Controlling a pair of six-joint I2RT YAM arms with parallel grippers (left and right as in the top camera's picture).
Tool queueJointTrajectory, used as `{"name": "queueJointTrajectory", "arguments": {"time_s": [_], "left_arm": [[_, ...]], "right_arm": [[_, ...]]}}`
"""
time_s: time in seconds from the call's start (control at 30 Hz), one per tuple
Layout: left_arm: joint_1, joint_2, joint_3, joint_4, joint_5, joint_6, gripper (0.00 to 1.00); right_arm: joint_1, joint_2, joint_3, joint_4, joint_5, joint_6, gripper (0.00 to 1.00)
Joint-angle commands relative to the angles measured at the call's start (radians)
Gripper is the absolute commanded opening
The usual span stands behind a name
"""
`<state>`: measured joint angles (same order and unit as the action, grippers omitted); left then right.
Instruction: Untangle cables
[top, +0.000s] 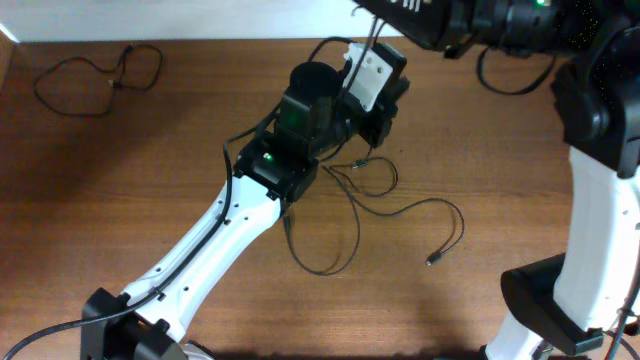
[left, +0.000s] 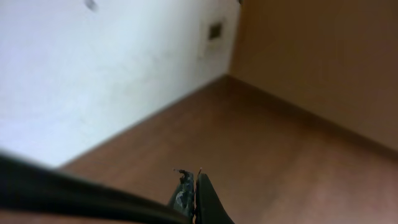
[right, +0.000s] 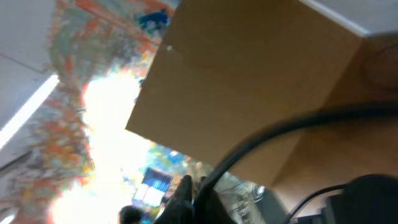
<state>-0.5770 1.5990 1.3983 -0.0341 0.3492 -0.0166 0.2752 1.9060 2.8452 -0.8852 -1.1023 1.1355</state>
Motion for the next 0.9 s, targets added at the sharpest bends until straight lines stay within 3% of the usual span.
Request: {"name": "queueJointTrajectory", "arguments": {"time_s": [0.0,0.03,0.07,0.13,0.23,0.33,0.37,0.47,0.57,0.67,0.87], "left_arm": [[0.044,-0.008,0.003,-0.079,0.075,0.001,0.00],[0.059,-0.008,0.003,-0.105,0.076,0.001,0.00],[0.071,-0.008,0.003,-0.118,0.087,0.001,0.00],[0.091,-0.010,0.003,-0.117,0.126,0.002,0.00],[0.130,-0.024,0.003,-0.072,0.189,0.001,0.00],[0.167,-0.045,0.003,0.020,0.175,-0.104,0.00],[0.184,-0.056,0.003,0.071,0.175,-0.168,0.00],[0.224,-0.082,0.003,0.193,0.179,-0.280,0.00],[0.283,-0.106,0.003,0.345,0.179,-0.421,0.00],[0.357,-0.124,0.003,0.452,0.179,-0.507,0.00],[0.557,-0.134,0.004,0.366,0.177,-0.504,0.00]], "right_arm": [[-0.097,-0.002,0.005,-0.023,-0.009,-0.144,0.50],[-0.139,-0.002,0.005,-0.046,-0.008,-0.203,0.77],[-0.168,-0.002,0.005,-0.072,-0.009,-0.238,0.90],[-0.228,-0.001,0.005,-0.158,-0.008,-0.293,0.99],[-0.299,-0.001,0.005,-0.316,0.003,-0.421,0.98],[-0.356,-0.001,0.005,-0.511,0.082,-0.620,0.98],[-0.377,-0.001,0.005,-0.617,0.178,-0.696,0.98],[-0.405,-0.001,0.005,-0.815,0.446,-0.742,0.98],[-0.400,-0.005,-0.029,-0.813,0.476,-0.871,0.98],[-0.391,-0.003,-0.052,-0.813,0.471,-0.870,0.98],[-0.387,-0.002,-0.105,-0.813,0.487,-0.870,0.99]]}}
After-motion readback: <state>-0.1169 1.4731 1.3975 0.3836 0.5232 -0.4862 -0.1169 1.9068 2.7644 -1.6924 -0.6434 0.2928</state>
